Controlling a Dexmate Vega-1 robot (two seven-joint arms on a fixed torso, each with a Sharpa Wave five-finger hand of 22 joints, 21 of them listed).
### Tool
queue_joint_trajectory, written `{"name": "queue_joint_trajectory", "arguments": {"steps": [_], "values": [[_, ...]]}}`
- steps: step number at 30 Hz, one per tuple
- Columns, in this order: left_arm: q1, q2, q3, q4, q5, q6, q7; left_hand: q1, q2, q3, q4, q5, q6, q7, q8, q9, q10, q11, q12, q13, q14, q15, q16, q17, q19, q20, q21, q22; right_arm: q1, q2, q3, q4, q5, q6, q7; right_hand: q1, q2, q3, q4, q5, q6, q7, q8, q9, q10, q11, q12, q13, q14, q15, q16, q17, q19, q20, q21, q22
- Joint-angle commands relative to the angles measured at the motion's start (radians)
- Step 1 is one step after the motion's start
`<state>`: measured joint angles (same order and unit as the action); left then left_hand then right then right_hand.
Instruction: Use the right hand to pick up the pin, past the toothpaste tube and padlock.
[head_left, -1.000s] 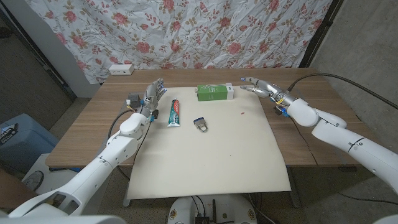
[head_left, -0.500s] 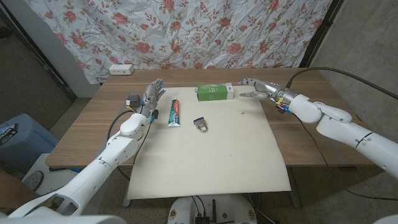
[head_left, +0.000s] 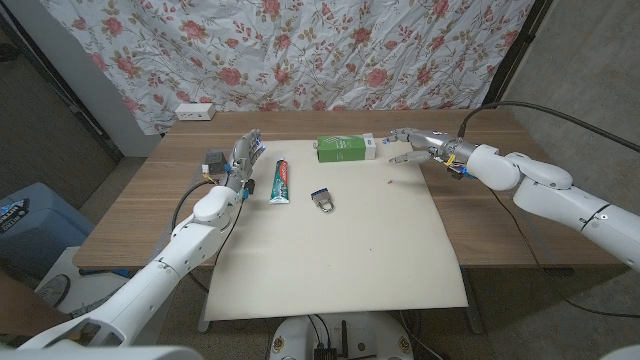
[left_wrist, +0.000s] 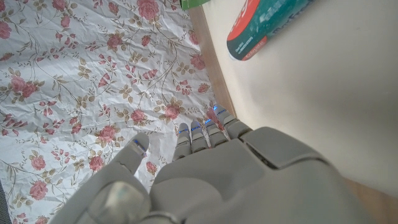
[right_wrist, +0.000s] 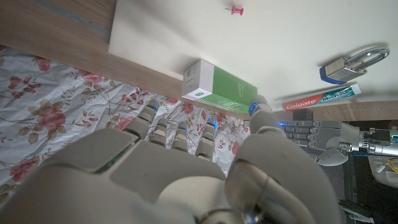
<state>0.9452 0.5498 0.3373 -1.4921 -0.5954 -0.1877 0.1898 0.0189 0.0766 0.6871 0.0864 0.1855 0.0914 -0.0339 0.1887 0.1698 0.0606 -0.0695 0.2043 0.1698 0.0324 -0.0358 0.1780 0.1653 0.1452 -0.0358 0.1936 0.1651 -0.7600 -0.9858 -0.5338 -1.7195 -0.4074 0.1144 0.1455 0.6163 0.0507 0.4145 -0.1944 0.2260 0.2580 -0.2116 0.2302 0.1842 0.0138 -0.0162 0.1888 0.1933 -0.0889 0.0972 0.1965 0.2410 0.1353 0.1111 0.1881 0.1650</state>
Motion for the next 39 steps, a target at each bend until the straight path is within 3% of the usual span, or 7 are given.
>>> {"name": "queue_joint_trajectory", "arguments": {"steps": [1, 14, 24, 39], "values": [[0.018, 0.005, -0.007, -0.017, 0.004, -0.016, 0.016, 0.004, 0.068, 0.008, -0.003, 0.002, 0.009, 0.003, 0.003, 0.004, 0.013, 0.000, 0.000, 0.005, 0.010, -0.013, 0.005, 0.003, 0.011, -0.007, 0.004, 0.005, 0.046, -0.035, -0.035, -0.083, -0.100, -0.048, 0.084, 0.043, -0.010, 0.017, -0.001, 0.008, 0.026, -0.003, 0.015, 0.006, 0.006, 0.012, 0.008, 0.003, 0.007, 0.010, 0.012, -0.001, 0.015, 0.011, 0.002, 0.003], [0.022, 0.011, -0.014, -0.022, -0.001, -0.010, 0.017, 0.002, 0.067, 0.010, -0.003, 0.001, 0.010, 0.002, 0.001, 0.005, 0.014, 0.002, -0.003, 0.005, 0.012, -0.012, 0.003, 0.003, 0.012, -0.007, 0.003, 0.005, 0.067, -0.019, -0.070, -0.099, -0.222, -0.082, 0.114, 0.158, -0.075, 0.036, 0.007, -0.012, 0.097, -0.004, 0.045, 0.015, 0.043, 0.012, 0.017, 0.005, 0.070, 0.029, 0.039, -0.006, 0.089, -0.001, 0.016, 0.003], [0.024, 0.012, -0.017, -0.020, -0.005, -0.007, 0.016, 0.001, 0.067, 0.011, -0.003, 0.001, 0.012, 0.003, -0.001, 0.005, 0.014, 0.002, -0.005, 0.006, 0.013, -0.011, 0.002, 0.004, 0.013, -0.006, 0.002, 0.005, 0.056, -0.015, -0.087, -0.105, -0.299, -0.081, 0.092, 0.209, -0.086, 0.042, 0.011, -0.036, 0.156, -0.005, 0.073, 0.021, 0.063, 0.003, 0.018, 0.006, 0.093, -0.002, 0.048, -0.004, 0.113, -0.022, 0.013, 0.003], [0.029, 0.020, -0.013, -0.032, 0.004, -0.004, 0.017, 0.000, 0.068, 0.013, -0.003, 0.001, 0.015, 0.003, -0.001, 0.005, 0.018, 0.003, -0.006, 0.006, 0.017, -0.011, 0.001, 0.004, 0.014, -0.006, 0.002, 0.005, 0.076, 0.019, -0.120, -0.085, -0.363, -0.095, 0.140, 0.233, -0.102, 0.040, 0.013, -0.041, 0.194, -0.004, 0.091, 0.025, 0.058, 0.010, 0.014, 0.006, 0.097, -0.003, 0.050, -0.003, 0.123, -0.025, 0.011, 0.003]]}}
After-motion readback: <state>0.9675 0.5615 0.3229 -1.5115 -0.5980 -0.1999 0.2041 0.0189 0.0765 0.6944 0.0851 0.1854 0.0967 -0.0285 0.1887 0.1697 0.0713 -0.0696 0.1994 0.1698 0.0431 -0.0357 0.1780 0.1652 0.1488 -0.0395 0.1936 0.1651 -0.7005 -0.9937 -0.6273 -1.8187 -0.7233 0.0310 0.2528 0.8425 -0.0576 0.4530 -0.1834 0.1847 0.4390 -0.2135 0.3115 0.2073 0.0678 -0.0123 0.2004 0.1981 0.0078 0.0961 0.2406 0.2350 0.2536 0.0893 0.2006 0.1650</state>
